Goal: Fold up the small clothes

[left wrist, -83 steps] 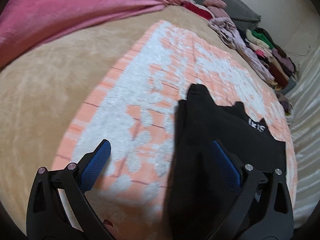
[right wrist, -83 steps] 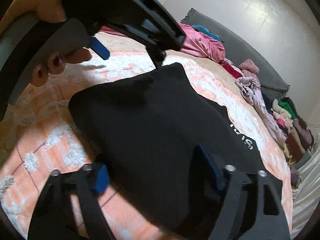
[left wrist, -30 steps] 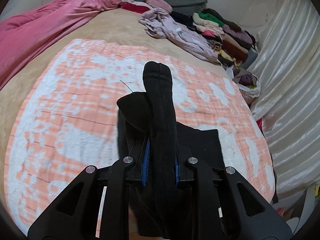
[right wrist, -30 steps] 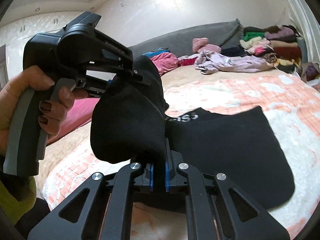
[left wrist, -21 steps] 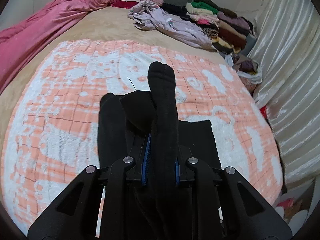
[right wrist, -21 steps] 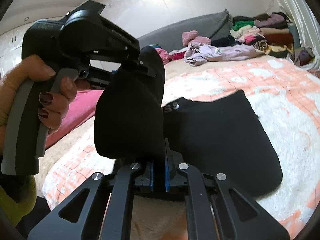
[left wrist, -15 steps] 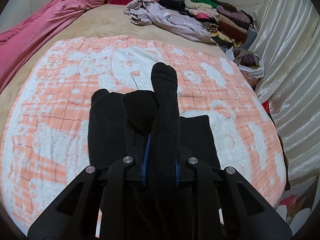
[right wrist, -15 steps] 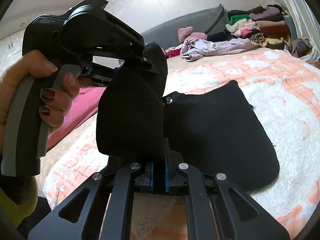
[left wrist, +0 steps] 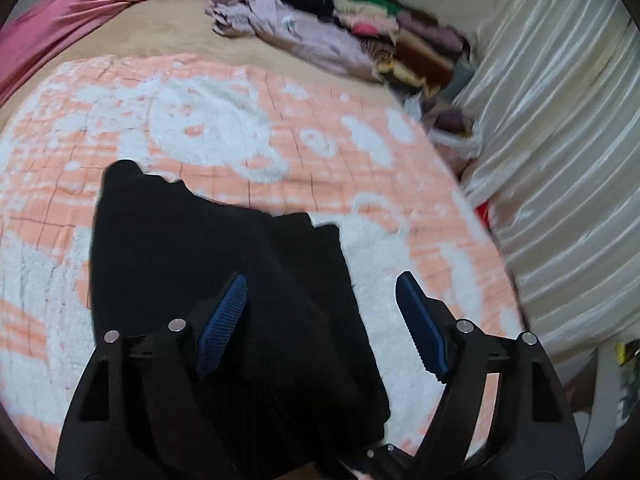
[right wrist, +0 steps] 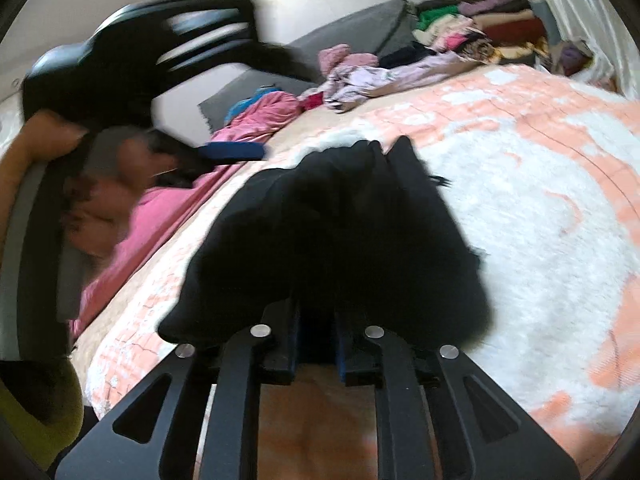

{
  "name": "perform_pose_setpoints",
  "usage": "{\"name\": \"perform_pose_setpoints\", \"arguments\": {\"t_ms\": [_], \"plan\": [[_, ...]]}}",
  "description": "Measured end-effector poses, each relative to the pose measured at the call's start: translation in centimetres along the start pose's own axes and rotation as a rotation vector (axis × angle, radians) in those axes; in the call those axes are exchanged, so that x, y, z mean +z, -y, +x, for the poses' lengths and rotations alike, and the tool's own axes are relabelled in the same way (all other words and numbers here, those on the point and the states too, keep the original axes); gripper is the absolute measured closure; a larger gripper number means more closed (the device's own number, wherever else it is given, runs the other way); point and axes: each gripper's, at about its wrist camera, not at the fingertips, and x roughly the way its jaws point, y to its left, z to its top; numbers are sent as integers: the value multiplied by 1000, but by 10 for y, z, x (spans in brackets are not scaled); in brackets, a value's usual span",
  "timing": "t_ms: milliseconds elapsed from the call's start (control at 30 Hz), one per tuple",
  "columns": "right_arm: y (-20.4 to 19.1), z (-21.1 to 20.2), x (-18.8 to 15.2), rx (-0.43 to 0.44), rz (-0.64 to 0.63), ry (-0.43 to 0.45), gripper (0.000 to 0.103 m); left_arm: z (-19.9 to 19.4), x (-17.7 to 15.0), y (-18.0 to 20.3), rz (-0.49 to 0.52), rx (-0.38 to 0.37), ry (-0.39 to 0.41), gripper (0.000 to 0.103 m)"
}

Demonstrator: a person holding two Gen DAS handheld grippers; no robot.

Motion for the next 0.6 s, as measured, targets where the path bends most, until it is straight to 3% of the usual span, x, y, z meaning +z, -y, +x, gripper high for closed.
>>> {"name": "perform_pose_setpoints", "arguments": {"t_ms": [200, 333, 467, 600], "plan": [[13, -13, -4, -5, 3, -11, 82, -25, -20, -51, -79, 152, 56, 40], [11, -27, -2, -44, -39, -5, 80, -35, -40, -79, -71, 257, 92, 40], [14, -47, 14, -90, -74, 28, 78, -28, -59, -81, 0, 290, 94, 40], [14, -51, 49, -86, -84, 39, 64, -14, -76, -67, 135, 380, 140, 40]]}}
